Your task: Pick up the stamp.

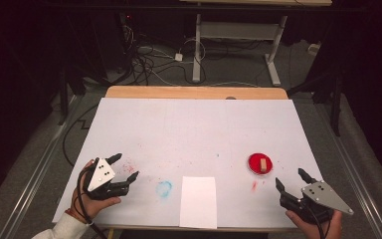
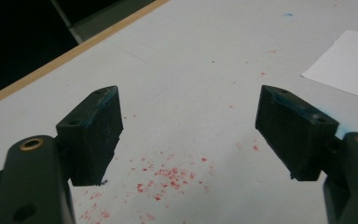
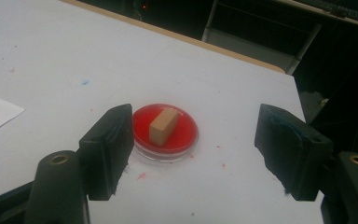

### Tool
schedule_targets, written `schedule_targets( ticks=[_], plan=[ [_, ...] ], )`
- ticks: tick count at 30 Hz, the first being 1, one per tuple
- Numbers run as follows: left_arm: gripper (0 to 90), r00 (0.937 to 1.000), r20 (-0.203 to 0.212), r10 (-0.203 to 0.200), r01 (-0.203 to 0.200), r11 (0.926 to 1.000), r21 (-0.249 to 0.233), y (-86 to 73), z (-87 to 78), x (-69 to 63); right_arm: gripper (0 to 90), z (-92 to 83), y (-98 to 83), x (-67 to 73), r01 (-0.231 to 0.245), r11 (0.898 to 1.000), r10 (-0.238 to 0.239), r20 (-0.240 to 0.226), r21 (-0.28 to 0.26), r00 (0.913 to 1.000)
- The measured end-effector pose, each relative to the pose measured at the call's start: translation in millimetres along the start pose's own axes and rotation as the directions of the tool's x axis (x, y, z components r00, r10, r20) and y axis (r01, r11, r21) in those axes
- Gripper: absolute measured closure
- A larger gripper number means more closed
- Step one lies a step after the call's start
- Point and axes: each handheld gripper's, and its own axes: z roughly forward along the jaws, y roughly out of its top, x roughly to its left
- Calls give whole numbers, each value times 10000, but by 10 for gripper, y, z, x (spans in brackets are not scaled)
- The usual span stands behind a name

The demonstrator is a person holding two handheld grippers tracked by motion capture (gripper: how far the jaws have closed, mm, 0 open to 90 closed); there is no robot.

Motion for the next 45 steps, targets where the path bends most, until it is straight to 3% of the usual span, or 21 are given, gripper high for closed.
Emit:
schedule_targets(
  ticks=[3,6,11,13,15,17,21,24,26,29,30,37,42,45],
  plan=[
    [215,9988,154,-457,455,9989,139,-43,13,47,270,14,3,-1,-2,9999,3,-74,139,10000],
    [208,9988,281,-392,380,9984,420,-74,35,44,268,30,21,-13,-110,9997,115,-231,210,9997],
    [208,9989,350,-320,301,9980,547,-103,37,21,270,68,95,-42,121,9993,-93,-763,363,9970],
    [208,9990,333,-285,263,9976,633,-104,39,16,293,92,132,-77,-69,9985,124,-987,550,9950],
    [208,9989,290,-359,338,9970,702,-104,57,10,364,107,199,-96,364,9956,-273,-1039,864,9942],
    [208,9987,372,-353,321,9960,838,-115,71,1,364,118,292,-113,507,9934,-430,-752,1031,9962],
    [203,9985,423,-359,322,9957,868,-106,83,-7,383,206,496,-185,-301,9887,403,-674,1470,9969],
    [203,9983,498,-311,263,9952,942,-100,102,-14,413,350,596,-190,-458,9741,630,-714,2215,9955],
    [203,9982,536,-260,209,9953,950,-98,109,-17,418,469,633,-183,-538,9591,823,-921,2778,9923],
    [203,9981,546,-280,226,9949,979,-97,117,-14,430,673,648,-96,-348,9373,687,-861,3468,9939],
    [203,9981,556,-263,207,9948,1002,-99,121,-11,430,673,648,-96,-348,9373,687,-861,3468,9939],
    [203,9978,626,-228,148,9921,1245,-114,148,-7,494,938,540,24,-53,9095,502,-970,4157,9940],
    [203,9977,615,-283,202,9916,1277,-116,157,-8,550,1025,444,46,-55,8975,628,-1154,4409,9913],
    [203,9976,634,-267,178,9905,1364,-116,163,-13,623,1063,402,26,-145,8956,689,-1063,4447,9919]
  ],
)
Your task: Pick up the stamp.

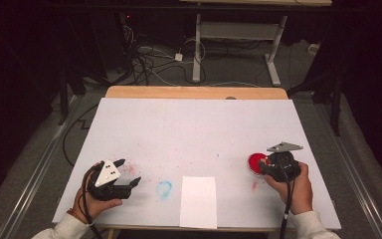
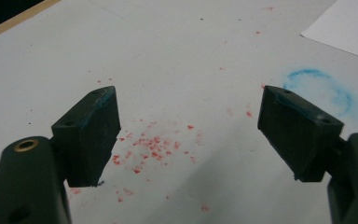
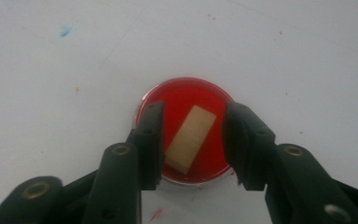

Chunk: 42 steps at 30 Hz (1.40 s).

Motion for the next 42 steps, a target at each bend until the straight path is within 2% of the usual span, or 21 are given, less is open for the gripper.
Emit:
schedule_targets(
  ticks=[3,4,5,11,24,33,37,42],
  plan=[
    [203,10000,13,3,-3,10000,61,1,8,-8,693,37,-27,-29,-204,9998,204,-364,-9,9991],
    [204,10000,23,2,-2,9999,111,2,11,-10,740,46,-32,-32,-180,9998,181,-432,37,9989],
    [203,10000,41,17,-17,9999,151,1,13,-11,751,51,-36,-30,-139,9999,140,-449,38,9989],
    [206,9999,121,39,-42,9998,209,-5,18,-17,759,72,-45,-24,-32,10000,34,-337,75,9994],
    [209,9998,208,66,-71,9997,254,-13,26,-19,762,51,-65,-56,181,9998,-182,-516,-31,9985],
    [208,9989,451,115,-112,9999,-88,-25,14,-7,762,-131,-18,-159,69,9953,-124,-563,-971,9983],
    [205,9991,424,69,-66,10000,-67,-26,22,6,762,-249,18,-198,52,9897,-165,-780,-1429,9968],
    [201,9988,474,155,-155,9999,-12,-34,29,-5,762,-365,49,-215,210,9830,-335,-656,-1823,9973]
  ],
)
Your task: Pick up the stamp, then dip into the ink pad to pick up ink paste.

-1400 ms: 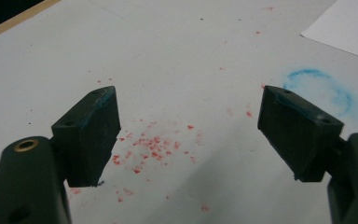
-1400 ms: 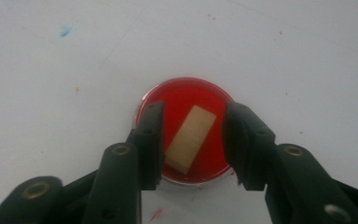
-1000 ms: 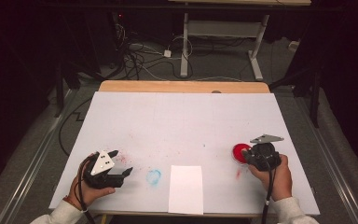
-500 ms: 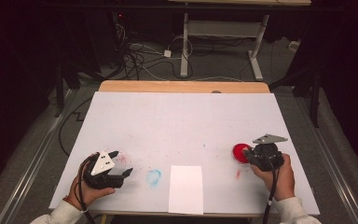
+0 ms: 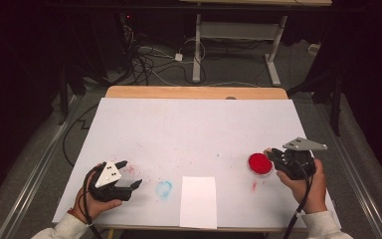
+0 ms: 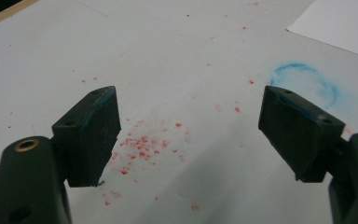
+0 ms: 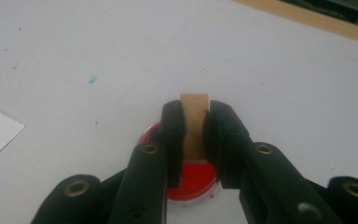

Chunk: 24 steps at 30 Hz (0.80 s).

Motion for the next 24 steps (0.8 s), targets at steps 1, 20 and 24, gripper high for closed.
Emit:
schedule_targets(
  ticks=[1,20,24],
  plan=[
    [201,10000,33,12,-12,10000,5,-3,-1,-2,762,-18,10,-1,8,10000,-8,5,-51,10000],
    [202,10000,-14,-77,77,9999,107,-18,7,9,762,-223,159,-57,122,9961,-115,88,-875,9999],
    [202,10000,-5,-62,62,9999,161,-15,23,14,762,-232,189,-52,233,9953,-221,137,-936,9997]
  ],
)
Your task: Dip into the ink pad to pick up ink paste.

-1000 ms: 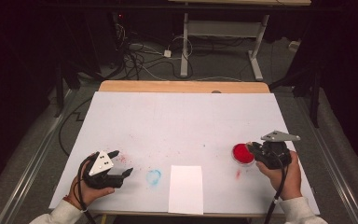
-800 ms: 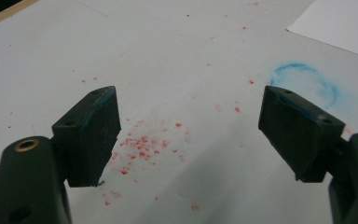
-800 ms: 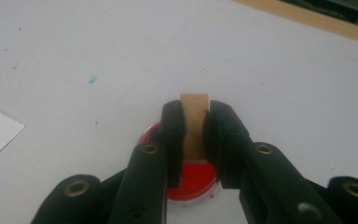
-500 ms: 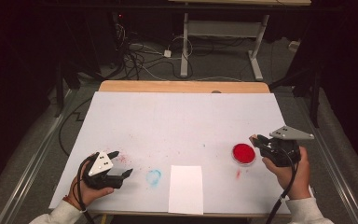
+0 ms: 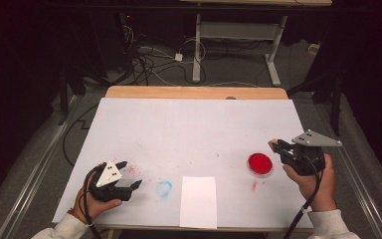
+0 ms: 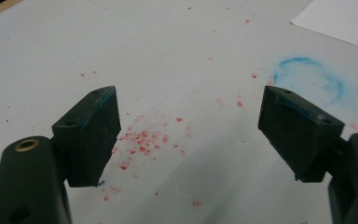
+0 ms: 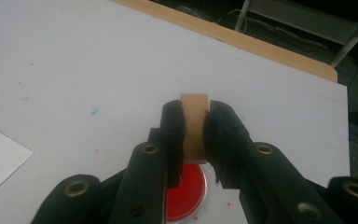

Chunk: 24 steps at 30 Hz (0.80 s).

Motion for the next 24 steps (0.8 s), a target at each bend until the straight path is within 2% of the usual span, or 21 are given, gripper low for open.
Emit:
schedule_targets(
  ticks=[10,14,24],
  plan=[
    [202,10000,-57,44,-44,10000,48,-10,-18,-11,762,36,26,16,151,9999,-151,-89,-61,9998],
    [202,9997,-68,217,-215,9996,166,-11,-11,-32,762,80,-10,38,268,9996,-267,-158,100,9995],
    [201,9998,-130,173,-171,9997,156,-20,-32,-25,762,251,-95,120,490,9970,-470,-349,606,9983]
  ],
)
